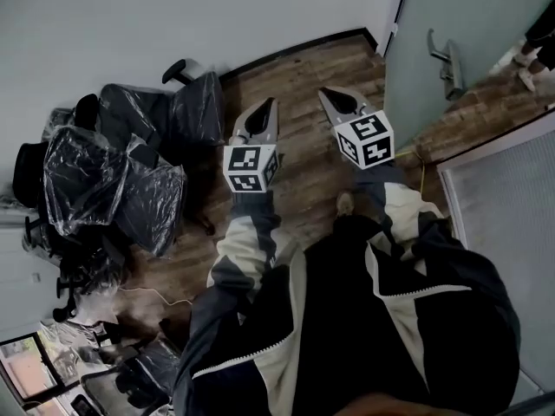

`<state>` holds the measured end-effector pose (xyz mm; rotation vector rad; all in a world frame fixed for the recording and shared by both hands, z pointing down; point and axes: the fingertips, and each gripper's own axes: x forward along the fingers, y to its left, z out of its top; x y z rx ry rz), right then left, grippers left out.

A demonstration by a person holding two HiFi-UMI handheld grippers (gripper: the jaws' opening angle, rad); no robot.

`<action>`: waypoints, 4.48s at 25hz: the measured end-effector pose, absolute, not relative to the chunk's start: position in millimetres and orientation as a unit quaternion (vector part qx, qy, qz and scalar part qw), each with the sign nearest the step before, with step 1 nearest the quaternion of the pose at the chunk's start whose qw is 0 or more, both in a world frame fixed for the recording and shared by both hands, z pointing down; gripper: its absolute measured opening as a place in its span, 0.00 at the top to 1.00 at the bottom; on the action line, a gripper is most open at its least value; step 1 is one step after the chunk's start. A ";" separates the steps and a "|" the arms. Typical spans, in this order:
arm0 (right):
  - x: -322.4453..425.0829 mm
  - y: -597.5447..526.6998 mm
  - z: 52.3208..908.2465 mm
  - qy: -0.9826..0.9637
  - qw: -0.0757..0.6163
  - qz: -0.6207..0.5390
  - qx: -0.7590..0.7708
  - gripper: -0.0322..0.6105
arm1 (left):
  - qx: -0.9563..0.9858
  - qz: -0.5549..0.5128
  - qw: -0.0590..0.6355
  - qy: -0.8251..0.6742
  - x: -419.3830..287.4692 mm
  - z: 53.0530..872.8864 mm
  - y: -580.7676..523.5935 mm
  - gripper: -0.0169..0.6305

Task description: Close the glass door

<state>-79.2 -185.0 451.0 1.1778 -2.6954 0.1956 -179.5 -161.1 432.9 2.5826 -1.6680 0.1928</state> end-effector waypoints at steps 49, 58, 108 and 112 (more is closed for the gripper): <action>203.9 -270.6 433.8 -0.485 0.141 0.093 0.858 0.94 | 0.995 0.053 0.019 0.081 147.4 431.9 -354.7 0.96; 210.0 -305.3 448.9 -0.431 0.499 0.040 0.751 0.76 | 0.994 0.040 0.031 0.095 145.4 427.6 -347.7 0.96; 519.2 -325.0 488.0 -0.281 0.737 -0.033 0.614 0.79 | 0.997 0.051 0.024 0.058 292.0 412.6 -320.3 0.96; 556.0 -329.5 489.0 -0.279 0.745 -0.037 0.604 0.79 | 0.997 0.051 0.020 0.050 312.6 405.4 -319.5 0.96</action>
